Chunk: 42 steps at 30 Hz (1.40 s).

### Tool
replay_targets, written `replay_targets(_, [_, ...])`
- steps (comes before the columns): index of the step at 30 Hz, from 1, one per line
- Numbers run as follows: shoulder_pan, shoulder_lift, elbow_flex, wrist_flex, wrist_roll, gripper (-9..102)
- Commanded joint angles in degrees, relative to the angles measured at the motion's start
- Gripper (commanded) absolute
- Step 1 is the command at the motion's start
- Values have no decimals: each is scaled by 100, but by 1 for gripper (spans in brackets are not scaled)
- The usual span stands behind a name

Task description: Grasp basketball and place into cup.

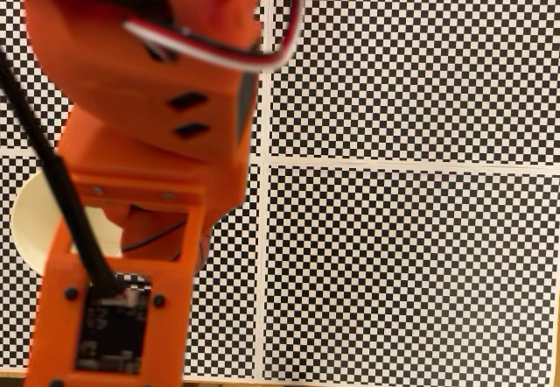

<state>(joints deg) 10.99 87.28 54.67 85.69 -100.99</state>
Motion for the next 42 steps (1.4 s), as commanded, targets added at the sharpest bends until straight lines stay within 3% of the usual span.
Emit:
replay_targets(1, [176,-114,-668,-44,-88,0])
replay_targets(27, [1556,-1767,-2751,-18,-431,0])
replay_targets(42, [1784,-2804,-3621,44,-571,0])
